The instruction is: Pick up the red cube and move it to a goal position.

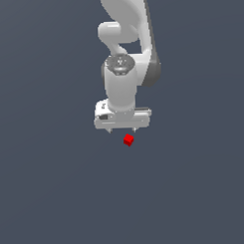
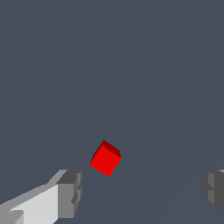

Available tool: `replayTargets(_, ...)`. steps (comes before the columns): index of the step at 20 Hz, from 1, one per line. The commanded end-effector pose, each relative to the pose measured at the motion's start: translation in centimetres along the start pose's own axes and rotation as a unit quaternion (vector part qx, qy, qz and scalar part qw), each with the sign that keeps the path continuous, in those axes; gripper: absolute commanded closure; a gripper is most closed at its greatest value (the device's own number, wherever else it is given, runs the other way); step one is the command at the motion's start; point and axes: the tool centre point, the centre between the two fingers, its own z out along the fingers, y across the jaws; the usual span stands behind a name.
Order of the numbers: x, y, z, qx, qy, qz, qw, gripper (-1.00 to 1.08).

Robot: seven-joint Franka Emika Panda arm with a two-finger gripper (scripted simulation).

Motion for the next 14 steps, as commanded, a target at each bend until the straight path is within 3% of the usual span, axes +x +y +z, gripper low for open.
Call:
replayTargets(1,0.0,0.0,0.0,0.0,0.0,0.0,1.0,-0.92)
replayTargets(14,-1.0,-0.4,2.8,0.0,0.001,0.057,0.9984,-0.92)
